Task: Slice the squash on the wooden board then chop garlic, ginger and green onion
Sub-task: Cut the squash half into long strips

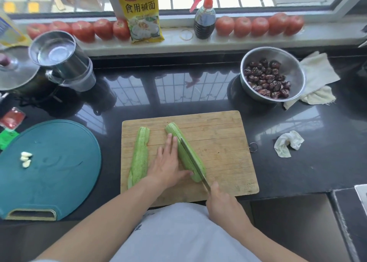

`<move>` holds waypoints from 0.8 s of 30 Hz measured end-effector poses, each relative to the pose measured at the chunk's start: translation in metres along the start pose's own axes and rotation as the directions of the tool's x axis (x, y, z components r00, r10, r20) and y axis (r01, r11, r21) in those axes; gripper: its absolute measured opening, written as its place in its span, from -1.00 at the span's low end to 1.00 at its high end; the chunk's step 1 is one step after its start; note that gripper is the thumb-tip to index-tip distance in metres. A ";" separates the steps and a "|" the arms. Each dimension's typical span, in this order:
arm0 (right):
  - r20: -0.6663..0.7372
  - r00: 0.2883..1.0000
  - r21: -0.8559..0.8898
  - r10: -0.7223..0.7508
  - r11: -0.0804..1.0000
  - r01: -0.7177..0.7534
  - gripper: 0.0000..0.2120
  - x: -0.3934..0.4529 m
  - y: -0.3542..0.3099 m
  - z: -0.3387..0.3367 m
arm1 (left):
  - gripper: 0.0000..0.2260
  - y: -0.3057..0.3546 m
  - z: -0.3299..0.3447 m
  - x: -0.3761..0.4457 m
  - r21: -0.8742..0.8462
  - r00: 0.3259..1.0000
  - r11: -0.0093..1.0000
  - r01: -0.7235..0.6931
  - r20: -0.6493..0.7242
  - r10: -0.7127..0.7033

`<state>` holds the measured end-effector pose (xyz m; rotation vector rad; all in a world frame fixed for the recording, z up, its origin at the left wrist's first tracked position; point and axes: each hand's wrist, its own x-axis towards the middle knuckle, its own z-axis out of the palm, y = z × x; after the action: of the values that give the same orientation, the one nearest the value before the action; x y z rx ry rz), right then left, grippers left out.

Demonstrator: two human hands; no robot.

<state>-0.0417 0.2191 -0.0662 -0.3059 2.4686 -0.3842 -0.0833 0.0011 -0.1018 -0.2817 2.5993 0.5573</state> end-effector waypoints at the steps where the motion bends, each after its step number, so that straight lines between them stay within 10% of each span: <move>1: -0.004 1.000 -0.007 -0.013 1.000 0.013 -0.79 0.004 -0.004 -0.002 | 0.21 0.001 0.000 0.000 -0.001 1.000 1.000 -0.003 0.003 0.003; 24: -0.090 0.985 -0.097 -0.145 0.986 0.136 -0.80 0.081 -0.078 -0.041 | 0.05 -0.003 0.001 0.001 -0.018 1.000 1.000 -0.025 0.009 0.026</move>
<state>-0.1205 0.1298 -0.0520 -0.5124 2.5722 -0.3538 -0.0827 -0.0008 -0.1043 -0.2515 2.5932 0.5896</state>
